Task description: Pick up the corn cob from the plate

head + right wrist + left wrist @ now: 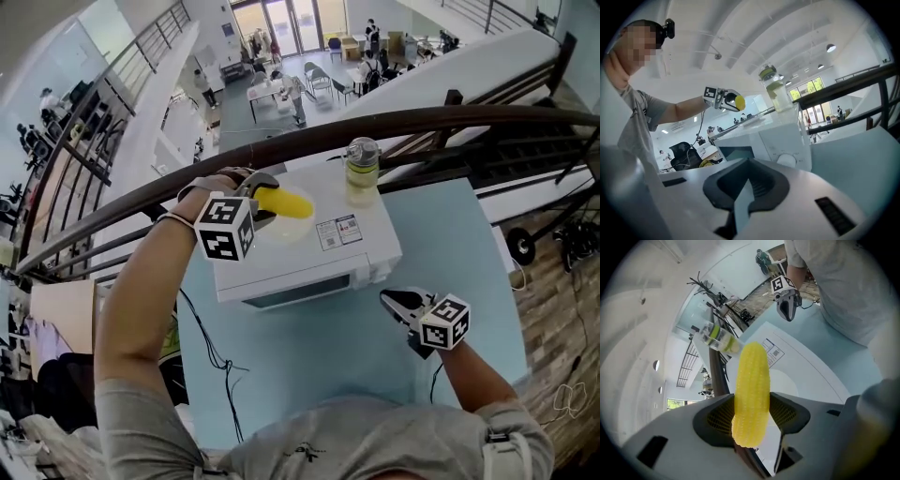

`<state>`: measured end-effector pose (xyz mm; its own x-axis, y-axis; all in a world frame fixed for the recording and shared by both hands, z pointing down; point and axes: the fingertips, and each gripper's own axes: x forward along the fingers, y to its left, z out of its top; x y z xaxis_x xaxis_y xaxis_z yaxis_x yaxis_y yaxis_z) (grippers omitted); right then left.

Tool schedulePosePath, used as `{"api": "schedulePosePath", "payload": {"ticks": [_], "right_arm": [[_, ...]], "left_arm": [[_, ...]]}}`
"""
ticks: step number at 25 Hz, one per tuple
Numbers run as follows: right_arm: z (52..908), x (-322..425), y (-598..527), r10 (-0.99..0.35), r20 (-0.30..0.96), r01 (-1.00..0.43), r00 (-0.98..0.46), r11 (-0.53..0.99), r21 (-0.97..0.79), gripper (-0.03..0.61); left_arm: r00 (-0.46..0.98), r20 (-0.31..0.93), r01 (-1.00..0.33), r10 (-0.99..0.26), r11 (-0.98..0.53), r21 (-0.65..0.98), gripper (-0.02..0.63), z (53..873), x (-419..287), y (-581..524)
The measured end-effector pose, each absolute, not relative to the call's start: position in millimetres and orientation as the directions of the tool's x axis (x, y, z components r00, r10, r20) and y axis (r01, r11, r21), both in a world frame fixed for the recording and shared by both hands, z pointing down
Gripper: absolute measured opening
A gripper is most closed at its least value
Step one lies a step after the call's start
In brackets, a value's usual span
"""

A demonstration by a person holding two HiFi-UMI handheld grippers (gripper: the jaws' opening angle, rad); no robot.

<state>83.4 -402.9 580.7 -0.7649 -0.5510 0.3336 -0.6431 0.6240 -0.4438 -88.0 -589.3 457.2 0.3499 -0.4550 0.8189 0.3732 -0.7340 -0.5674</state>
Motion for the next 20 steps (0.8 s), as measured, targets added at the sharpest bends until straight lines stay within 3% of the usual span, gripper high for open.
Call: {"api": "schedulePosePath", "payload": {"ticks": [8, 20], "right_arm": [[484.2, 87.5, -442.1, -0.648, 0.239, -0.691, -0.723, 0.669, -0.273, 0.015], [299.5, 51.1, -467.3, -0.752, 0.058, -0.753, -0.656, 0.658, 0.023, 0.015]], "left_arm": [[0.481, 0.725, 0.183, -0.493, -0.752, -0.633, 0.245, 384.5, -83.8, -560.3], [0.643, 0.450, -0.296, -0.620, -0.743, -0.600, 0.245, 259.9, -118.4, -496.8]]}}
